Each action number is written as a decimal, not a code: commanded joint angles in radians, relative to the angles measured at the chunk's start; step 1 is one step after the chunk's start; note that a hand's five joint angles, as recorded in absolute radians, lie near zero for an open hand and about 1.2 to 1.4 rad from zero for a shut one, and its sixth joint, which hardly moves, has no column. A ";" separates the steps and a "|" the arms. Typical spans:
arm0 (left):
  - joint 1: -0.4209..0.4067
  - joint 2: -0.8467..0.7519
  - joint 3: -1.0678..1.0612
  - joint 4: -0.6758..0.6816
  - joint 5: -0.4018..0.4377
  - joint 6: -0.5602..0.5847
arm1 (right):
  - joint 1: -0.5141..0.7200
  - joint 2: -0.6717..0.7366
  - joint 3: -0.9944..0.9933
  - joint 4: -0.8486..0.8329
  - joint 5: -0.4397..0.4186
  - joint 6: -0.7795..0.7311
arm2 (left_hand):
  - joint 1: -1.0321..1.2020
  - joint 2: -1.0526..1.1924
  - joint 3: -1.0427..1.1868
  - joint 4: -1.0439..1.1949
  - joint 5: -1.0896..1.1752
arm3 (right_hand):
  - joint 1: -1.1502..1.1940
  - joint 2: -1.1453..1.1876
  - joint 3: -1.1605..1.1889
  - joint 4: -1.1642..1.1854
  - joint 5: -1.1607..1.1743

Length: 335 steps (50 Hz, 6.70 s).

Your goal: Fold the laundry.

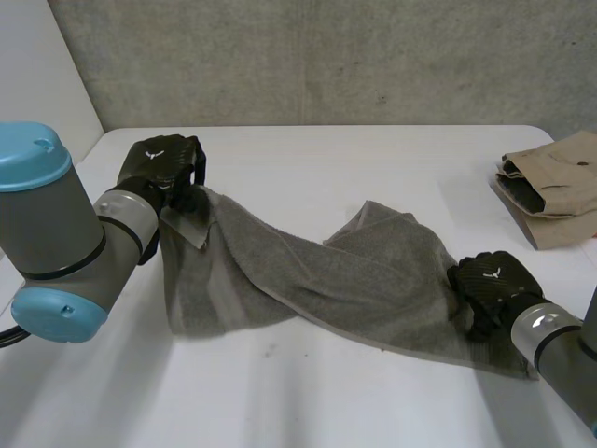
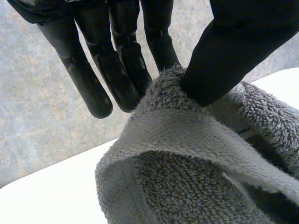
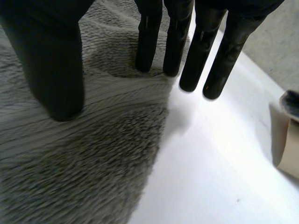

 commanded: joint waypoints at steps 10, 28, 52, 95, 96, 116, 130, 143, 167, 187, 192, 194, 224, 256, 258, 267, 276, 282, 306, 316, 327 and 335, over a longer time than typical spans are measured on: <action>0.008 -0.003 -0.002 0.001 0.000 0.000 | -0.037 -0.076 0.052 0.111 -0.120 0.009 | 0.238 0.195 0.201 0.193 0.258 | 0.031 -0.033 -0.046 -0.049 -0.058; 0.008 -0.003 -0.006 0.001 0.000 -0.001 | -0.030 0.045 0.006 0.033 -0.106 -0.003 | 0.238 0.195 0.201 0.193 0.258 | 0.888 0.825 0.811 0.808 0.799; 0.007 0.265 -0.059 -0.065 0.009 -0.004 | -0.029 -0.252 -0.344 0.435 -0.100 0.003 | 0.238 0.195 0.201 0.193 0.258 | 0.865 0.802 0.788 0.785 0.776; 0.024 0.023 0.140 -0.053 -0.022 -0.009 | 0.433 0.030 -0.134 -0.027 0.087 0.670 | 0.238 0.195 0.201 0.193 0.258 | -0.332 -0.395 -0.408 -0.411 -0.420; 0.024 0.023 0.140 -0.053 -0.023 -0.010 | 0.451 0.063 -0.155 -0.035 0.125 0.669 | 0.238 0.195 0.201 0.193 0.258 | -0.332 -0.395 -0.408 -0.411 -0.420; 0.030 0.037 0.146 -0.055 -0.028 -0.063 | 0.436 0.196 -0.217 -0.148 0.307 0.539 | 0.238 0.195 0.201 0.193 0.258 | 0.049 -0.015 -0.028 -0.031 -0.040; 0.045 0.052 0.143 -0.056 -0.028 -0.063 | 0.161 0.090 -0.048 -0.147 0.224 0.264 | 0.238 0.195 0.201 0.193 0.258 | 0.213 0.149 0.136 0.133 0.124; 0.047 0.051 0.137 -0.056 -0.026 -0.061 | 0.123 0.031 0.026 -0.087 0.139 0.253 | 0.238 0.195 0.201 0.193 0.258 | 0.079 0.015 0.002 -0.001 -0.010; 0.048 0.048 0.133 -0.055 -0.026 -0.061 | 0.066 -0.134 0.190 -0.039 -0.039 0.161 | 0.238 0.195 0.201 0.193 0.258 | -0.099 -0.162 -0.175 -0.178 -0.187; 0.048 0.045 0.126 -0.055 -0.026 -0.064 | 0.068 -0.018 0.164 -0.121 -0.029 0.089 | 0.238 0.195 0.201 0.193 0.258 | 0.063 0.000 -0.014 -0.016 -0.025; 0.047 0.045 0.122 -0.055 -0.025 -0.063 | 0.069 -0.019 0.158 -0.135 -0.031 0.089 | 0.238 0.195 0.201 0.193 0.258 | 0.075 0.012 -0.002 -0.005 -0.014; 0.047 0.045 0.122 -0.055 -0.026 -0.063 | 0.069 -0.016 0.151 -0.136 -0.031 0.088 | 0.238 0.195 0.201 0.193 0.258 | 0.075 0.012 -0.002 -0.005 -0.014; 0.044 0.049 0.111 -0.055 -0.026 -0.064 | 0.072 0.053 0.021 -0.182 -0.011 0.086 | 0.238 0.195 0.201 0.193 0.258 | 0.277 0.214 0.201 0.198 0.189; 0.044 0.227 -0.001 -0.186 -0.011 -0.026 | 0.002 -0.194 -0.495 0.563 -0.083 -0.067 | 0.238 0.195 0.201 0.193 0.258 | 0.890 0.827 0.813 0.811 0.801; 0.045 0.247 -0.024 -0.219 -0.011 -0.004 | 0.000 -0.179 -0.533 0.640 -0.110 -0.109 | 0.238 0.195 0.201 0.193 0.258 | 0.890 0.827 0.813 0.811 0.801; 0.048 0.135 -0.085 -0.214 -0.014 0.126 | 0.013 0.095 -0.698 0.853 -0.062 -0.274 | 0.238 0.195 0.201 0.193 0.258 | 0.890 0.827 0.813 0.811 0.801; 0.050 -0.153 0.189 -0.080 -0.022 0.194 | 0.083 0.346 -1.045 0.682 0.095 -0.192 | 0.238 0.195 0.201 0.193 0.258 | 0.890 0.827 0.813 0.811 0.801; 0.048 -0.193 0.402 0.151 -0.012 0.200 | 0.114 0.372 -1.279 0.387 0.136 -0.092 | 0.238 0.195 0.201 0.193 0.258 | 0.890 0.827 0.813 0.811 0.801; 0.094 -0.109 0.111 0.541 -0.014 0.114 | 0.158 0.182 -0.886 -0.003 0.063 -0.030 | 0.238 0.195 0.201 0.193 0.258 | 0.890 0.827 0.813 0.811 0.801; 0.110 -0.120 -0.134 0.398 -0.012 0.131 | 0.092 0.202 -0.513 0.042 -0.061 -0.087 | 0.238 0.195 0.201 0.193 0.258 | 0.890 0.827 0.813 0.811 0.801; 0.117 -0.060 -0.245 0.117 -0.014 0.213 | 0.037 0.197 -0.385 0.304 -0.068 -0.281 | 0.238 0.195 0.201 0.193 0.258 | 0.890 0.827 0.813 0.811 0.801; 0.126 0.121 -0.331 -0.209 -0.014 0.307 | -0.038 0.059 -0.352 0.675 -0.052 -0.331 | 0.238 0.195 0.201 0.193 0.258 | 0.890 0.827 0.813 0.811 0.801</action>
